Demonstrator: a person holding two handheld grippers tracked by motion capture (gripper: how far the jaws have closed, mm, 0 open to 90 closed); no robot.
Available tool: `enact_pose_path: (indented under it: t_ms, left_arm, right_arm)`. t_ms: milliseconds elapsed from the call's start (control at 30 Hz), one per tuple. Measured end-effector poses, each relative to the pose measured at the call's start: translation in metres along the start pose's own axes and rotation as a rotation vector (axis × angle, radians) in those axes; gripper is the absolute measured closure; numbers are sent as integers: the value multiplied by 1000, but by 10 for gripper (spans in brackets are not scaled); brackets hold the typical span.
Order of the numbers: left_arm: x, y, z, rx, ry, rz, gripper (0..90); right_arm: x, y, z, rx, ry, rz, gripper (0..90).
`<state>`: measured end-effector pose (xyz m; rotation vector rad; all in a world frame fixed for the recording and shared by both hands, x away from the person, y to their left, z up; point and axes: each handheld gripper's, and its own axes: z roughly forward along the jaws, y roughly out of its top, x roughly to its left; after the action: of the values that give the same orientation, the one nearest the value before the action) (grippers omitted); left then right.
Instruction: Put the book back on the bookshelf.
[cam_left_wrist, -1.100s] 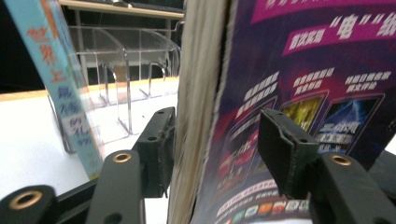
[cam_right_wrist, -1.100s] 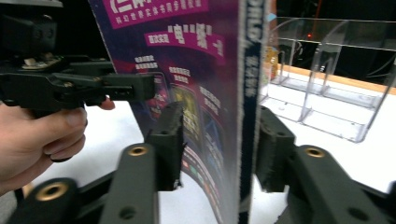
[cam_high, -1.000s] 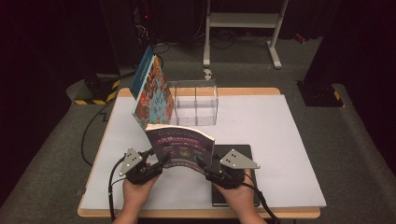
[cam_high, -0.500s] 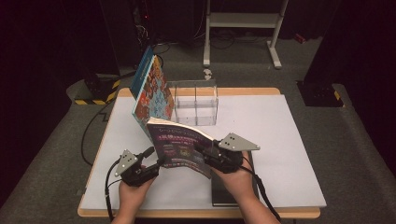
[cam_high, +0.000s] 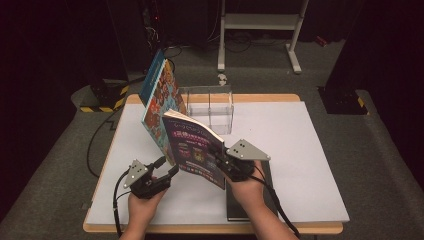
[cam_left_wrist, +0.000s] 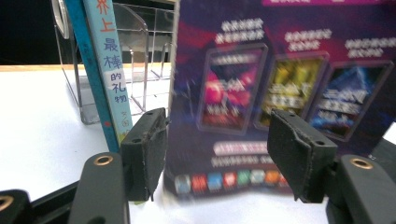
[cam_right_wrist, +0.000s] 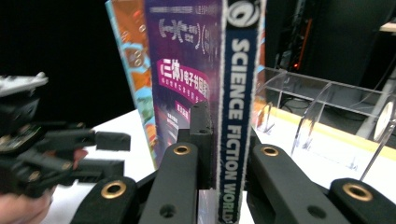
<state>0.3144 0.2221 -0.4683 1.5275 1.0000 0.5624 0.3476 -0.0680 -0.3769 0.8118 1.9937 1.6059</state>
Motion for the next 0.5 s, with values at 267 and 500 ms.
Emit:
enact_pose_path:
  t_ms: [267,500]
  left_arm:
    - [2,0,-1,-4,1,-4,385]
    - [1,2,-3,-5,5,4,386]
  right_arm:
    - [-10,6,5,-60,-92,48,839]
    - [-6,-7,8,-44,-113,61,835]
